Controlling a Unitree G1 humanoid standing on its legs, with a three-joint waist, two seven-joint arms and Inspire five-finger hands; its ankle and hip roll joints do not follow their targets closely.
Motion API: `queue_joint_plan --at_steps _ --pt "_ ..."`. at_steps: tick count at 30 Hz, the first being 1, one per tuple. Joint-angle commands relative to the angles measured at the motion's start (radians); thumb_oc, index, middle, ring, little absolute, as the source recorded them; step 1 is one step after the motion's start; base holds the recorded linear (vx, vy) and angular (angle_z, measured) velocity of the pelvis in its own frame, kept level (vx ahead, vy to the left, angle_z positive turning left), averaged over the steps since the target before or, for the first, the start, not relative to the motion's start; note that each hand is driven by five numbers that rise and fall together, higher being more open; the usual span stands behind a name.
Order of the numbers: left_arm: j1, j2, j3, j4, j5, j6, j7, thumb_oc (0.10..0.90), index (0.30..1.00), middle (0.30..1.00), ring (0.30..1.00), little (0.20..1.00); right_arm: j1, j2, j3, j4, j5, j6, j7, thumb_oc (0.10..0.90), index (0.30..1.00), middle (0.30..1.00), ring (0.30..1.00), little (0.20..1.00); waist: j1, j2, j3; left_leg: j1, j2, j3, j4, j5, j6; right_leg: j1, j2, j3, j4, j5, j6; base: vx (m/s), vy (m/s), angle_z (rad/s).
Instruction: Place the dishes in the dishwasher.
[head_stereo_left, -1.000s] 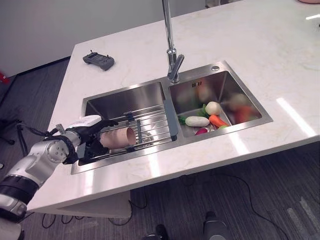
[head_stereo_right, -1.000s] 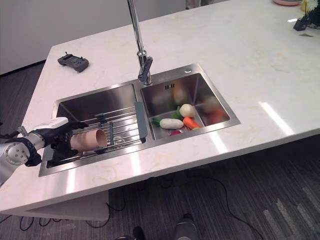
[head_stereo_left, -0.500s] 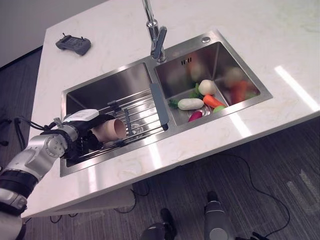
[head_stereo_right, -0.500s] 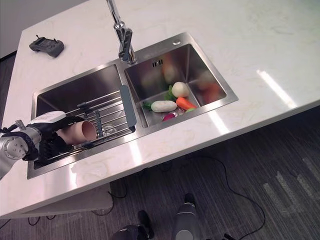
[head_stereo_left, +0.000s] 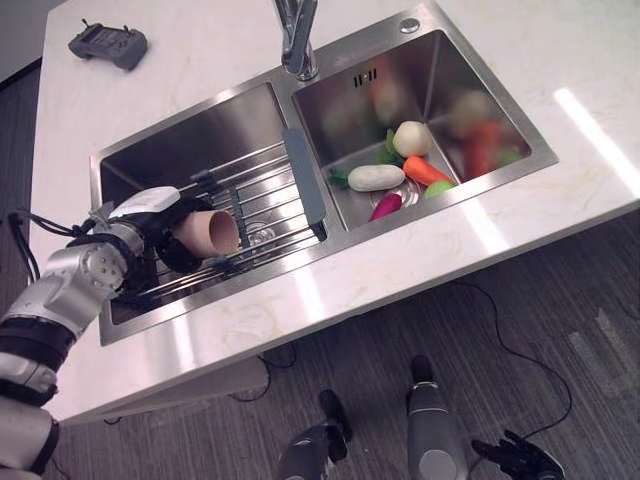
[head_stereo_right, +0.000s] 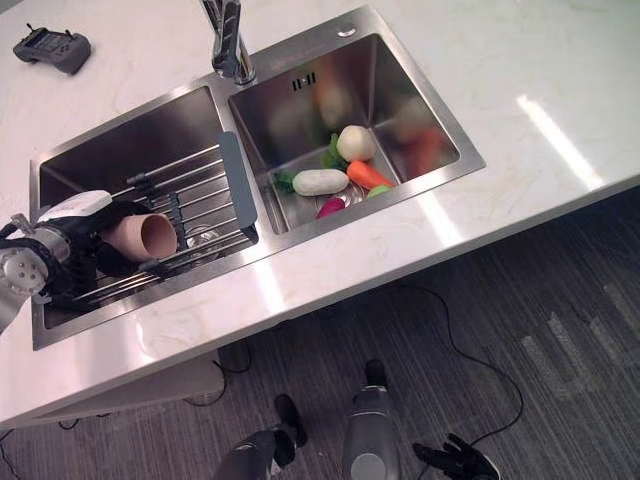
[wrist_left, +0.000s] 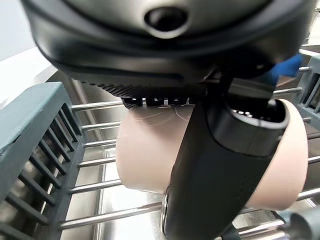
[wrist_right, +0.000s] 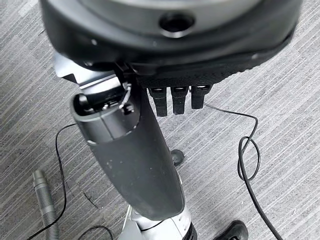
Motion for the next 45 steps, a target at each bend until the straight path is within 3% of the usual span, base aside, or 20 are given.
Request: queue_joint_plan --at_steps 1,6,10,14,19,21,24,29,36,43,45 --pt "-0.083 0.027 0.027 0.043 0.002 0.002 0.028 0.408 0.312 0.312 0.312 0.312 0.032 -0.014 0.039 -0.045 0.011 -0.011 0.002 0.8 0.9 0.9 0.9 0.9 -0.015 -0.036 -0.042 -0.076 0.036 -0.092 0.112 -0.057 -0.034 0.027 -0.053 -0.017 -0.066 0.066 0.096 -0.08 -0.047 -0.01" --pt "-0.09 0.029 0.025 0.037 -0.044 -0.039 0.042 0.4 0.3 0.3 0.3 0.3 0.021 -0.001 0.048 -0.051 0.033 -0.006 -0.001 0.8 0.9 0.9 0.9 0.9 -0.007 -0.044 -0.039 -0.085 0.036 -0.097 0.112 -0.059 -0.034 0.02 -0.053 -0.023 -0.066 0.067 0.096 -0.05 -0.036 0.0" --pt "-0.061 0.015 0.062 0.026 -0.238 -0.099 0.056 0.4 0.3 0.3 0.3 0.3 0.033 0.012 0.043 -0.043 0.031 -0.019 0.0 0.8 0.9 0.9 0.9 0.9 -0.005 -0.041 -0.052 -0.069 0.035 -0.09 0.112 -0.062 -0.034 0.032 -0.056 -0.027 -0.066 0.065 0.096 0.0 0.0 0.0" --pt "0.007 -0.021 0.163 -0.015 -0.318 -0.115 0.057 0.4 0.3 0.3 0.3 0.3 0.057 0.034 0.016 -0.029 0.025 -0.025 0.006 0.8 0.9 0.9 0.9 0.9 0.003 -0.039 -0.079 -0.031 0.037 -0.08 0.112 -0.068 -0.033 0.065 -0.062 -0.036 -0.066 0.058 0.094 0.03 -0.018 0.01" --pt "0.111 -0.048 0.273 -0.063 -0.304 -0.21 0.177 0.4 0.3 0.3 0.3 0.3 0.086 0.071 -0.001 0.004 0.008 -0.047 0.009 0.8 0.9 0.9 0.9 0.9 0.02 -0.042 -0.143 0.029 0.045 -0.069 0.112 -0.079 -0.031 0.122 -0.064 -0.053 -0.066 0.041 0.092 0.08 -0.068 0.04" --pt "0.135 -0.062 0.32 -0.085 -0.365 -0.256 0.256 0.4 0.3 0.3 0.3 0.3 0.1 0.091 0.003 0.012 0.003 -0.054 -0.001 0.8 0.9 0.9 0.9 0.9 0.029 -0.04 -0.188 0.062 0.054 -0.063 0.112 -0.083 -0.031 0.157 -0.059 -0.061 -0.066 0.028 0.086 0.12 -0.076 0.05" --pt "0.176 -0.09 0.374 -0.148 -0.36 -0.273 0.328 0.4 0.3 0.3 0.3 0.3 0.103 0.112 0.002 0.016 -0.002 -0.052 -0.012 0.8 0.9 0.9 0.9 0.9 0.04 -0.041 -0.215 0.086 0.058 -0.064 0.112 -0.087 -0.032 0.184 -0.057 -0.068 -0.066 0.017 0.082 0.06 -0.056 0.05" --pt "0.267 -0.208 0.492 -0.299 -0.309 -0.32 0.528 0.4 0.3 0.3 0.3 0.3 0.092 0.166 -0.002 0.053 0.029 -0.048 -0.045 0.8 0.9 0.9 0.9 0.9 0.07 -0.05 -0.263 0.121 0.062 -0.084 0.112 -0.096 -0.032 0.241 -0.044 -0.092 -0.066 -0.009 0.065 0.01 -0.063 0.13" --pt "0.305 -0.301 0.56 -0.407 -0.176 -0.402 0.777 0.4 0.3 0.3 0.3 0.3 0.096 0.199 -0.022 0.109 0.066 -0.024 -0.063 0.8 0.9 0.9 0.9 0.9 0.09 -0.064 -0.307 0.143 0.063 -0.11 0.112 -0.105 -0.025 0.296 -0.026 -0.122 -0.066 -0.031 0.043 0.02 -0.046 0.19" --pt "0.44 -0.395 0.663 -0.57 -0.149 -0.396 0.801 0.4 0.3 0.3 0.3 0.3 0.105 0.229 -0.034 0.142 -0.016 -0.011 -0.055 0.8 0.9 0.9 0.9 0.9 0.147 -0.08 -0.322 0.148 0.044 -0.171 0.112 -0.108 -0.019 0.324 -0.01 -0.146 -0.066 -0.053 0.024 0.03 -0.077 0.13" --pt "0.512 -0.432 0.704 -0.605 -0.17 -0.416 0.791 0.4 0.3 0.3 0.3 0.3 0.099 0.227 -0.017 0.133 -0.088 -0.007 -0.048 0.8 0.9 0.9 0.9 0.9 0.182 -0.087 -0.316 0.145 0.032 -0.207 0.112 -0.089 -0.024 0.333 0.0 -0.154 -0.066 -0.058 0.01 0.04 -0.139 0.15"
